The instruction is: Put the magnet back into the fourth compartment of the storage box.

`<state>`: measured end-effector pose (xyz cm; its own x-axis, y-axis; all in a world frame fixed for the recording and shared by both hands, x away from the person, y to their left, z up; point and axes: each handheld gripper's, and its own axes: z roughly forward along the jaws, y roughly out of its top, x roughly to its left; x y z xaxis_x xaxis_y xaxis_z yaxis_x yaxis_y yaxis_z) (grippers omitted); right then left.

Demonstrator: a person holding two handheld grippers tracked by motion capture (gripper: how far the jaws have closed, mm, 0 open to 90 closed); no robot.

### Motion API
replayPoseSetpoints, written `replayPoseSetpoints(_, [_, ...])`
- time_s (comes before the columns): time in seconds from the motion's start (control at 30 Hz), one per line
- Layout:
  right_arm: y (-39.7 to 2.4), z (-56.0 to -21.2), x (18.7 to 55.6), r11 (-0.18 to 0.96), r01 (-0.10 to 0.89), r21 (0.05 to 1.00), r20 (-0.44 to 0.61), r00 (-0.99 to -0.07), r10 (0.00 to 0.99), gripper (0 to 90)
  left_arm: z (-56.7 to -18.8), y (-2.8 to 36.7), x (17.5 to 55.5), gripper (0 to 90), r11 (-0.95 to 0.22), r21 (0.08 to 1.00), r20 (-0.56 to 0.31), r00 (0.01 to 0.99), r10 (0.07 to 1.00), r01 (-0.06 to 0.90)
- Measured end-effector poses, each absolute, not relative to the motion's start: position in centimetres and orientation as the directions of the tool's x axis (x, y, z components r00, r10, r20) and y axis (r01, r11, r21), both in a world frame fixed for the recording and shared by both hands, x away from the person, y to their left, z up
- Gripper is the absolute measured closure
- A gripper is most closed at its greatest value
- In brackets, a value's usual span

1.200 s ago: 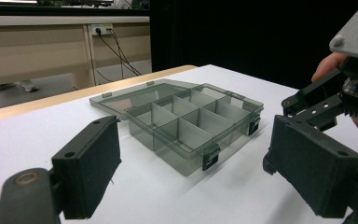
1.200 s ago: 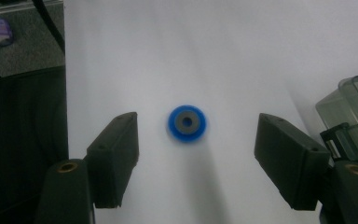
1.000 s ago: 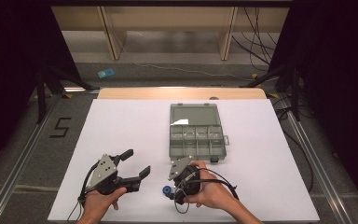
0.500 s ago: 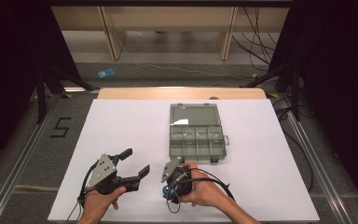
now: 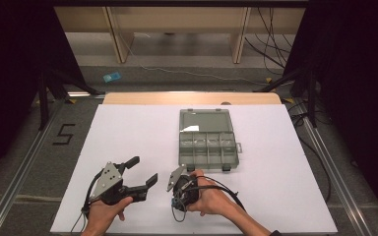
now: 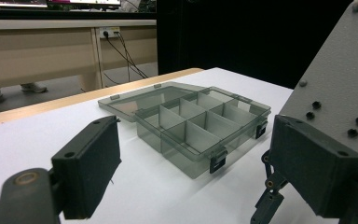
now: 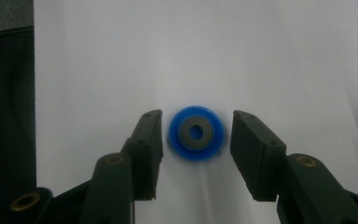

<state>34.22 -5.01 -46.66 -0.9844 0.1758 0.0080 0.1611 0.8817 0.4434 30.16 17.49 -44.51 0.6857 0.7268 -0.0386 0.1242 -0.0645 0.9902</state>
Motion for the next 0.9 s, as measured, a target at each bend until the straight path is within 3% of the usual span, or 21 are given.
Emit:
replayPoseSetpoints(0.27, [-4.5, -46.9, 34.4, 0.898, 0.143, 0.417, 0.001, -0.988, 0.156, 61.8, -44.5, 17.5, 30.2, 16.2, -0.065, 0.990, -0.038, 0.687, 0.725, 0.123])
replayPoseSetpoints(0.5, [-4.5, -46.8, 34.4, 0.904, 0.123, 0.410, -0.005, -0.990, 0.137, 62.7, -44.5, 17.5, 30.1, 16.2, -0.062, 0.990, -0.041, 0.687, 0.725, 0.125])
replayPoseSetpoints(0.9, [-8.1, -43.7, 36.7, 0.848, 0.192, 0.494, -0.041, -0.969, 0.243, 62.8, -44.5, 17.5, 30.1, 16.3, -0.057, 0.990, -0.047, 0.688, 0.724, 0.128])
